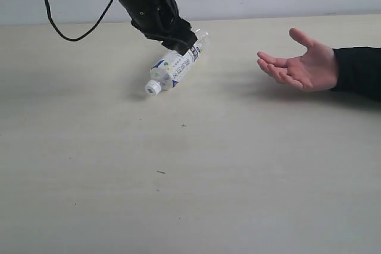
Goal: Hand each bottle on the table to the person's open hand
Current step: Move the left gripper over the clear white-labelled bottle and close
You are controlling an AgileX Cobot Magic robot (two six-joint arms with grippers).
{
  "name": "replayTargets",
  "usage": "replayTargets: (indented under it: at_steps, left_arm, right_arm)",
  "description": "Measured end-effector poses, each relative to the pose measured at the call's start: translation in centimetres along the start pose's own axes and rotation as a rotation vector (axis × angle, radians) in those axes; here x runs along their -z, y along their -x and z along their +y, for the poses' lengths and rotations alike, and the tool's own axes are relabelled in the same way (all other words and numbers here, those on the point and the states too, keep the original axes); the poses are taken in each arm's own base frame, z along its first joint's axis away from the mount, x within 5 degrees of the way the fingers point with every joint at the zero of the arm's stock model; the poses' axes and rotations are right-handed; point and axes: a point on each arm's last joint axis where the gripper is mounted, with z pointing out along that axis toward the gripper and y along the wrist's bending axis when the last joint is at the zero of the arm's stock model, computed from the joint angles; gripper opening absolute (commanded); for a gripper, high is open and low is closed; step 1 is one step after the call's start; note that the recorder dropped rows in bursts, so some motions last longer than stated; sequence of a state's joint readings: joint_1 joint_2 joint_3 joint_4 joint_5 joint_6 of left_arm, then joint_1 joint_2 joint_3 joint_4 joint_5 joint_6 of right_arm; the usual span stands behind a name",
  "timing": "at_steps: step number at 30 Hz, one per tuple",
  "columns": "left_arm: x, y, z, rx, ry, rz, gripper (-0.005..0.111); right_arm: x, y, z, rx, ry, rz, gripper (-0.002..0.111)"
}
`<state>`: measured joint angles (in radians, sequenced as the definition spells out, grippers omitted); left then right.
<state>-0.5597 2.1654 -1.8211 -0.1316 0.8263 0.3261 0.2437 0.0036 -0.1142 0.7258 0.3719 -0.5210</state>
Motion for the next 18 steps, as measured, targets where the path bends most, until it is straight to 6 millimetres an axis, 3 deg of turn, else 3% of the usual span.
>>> replayTargets:
  at_steps: [18]
  left_arm:
    - [-5.8,-0.3,0.9,-0.001,0.064,-0.092,0.078]
  right_arm:
    - [0.0,0.0,0.0,0.000,0.000,0.000,0.000]
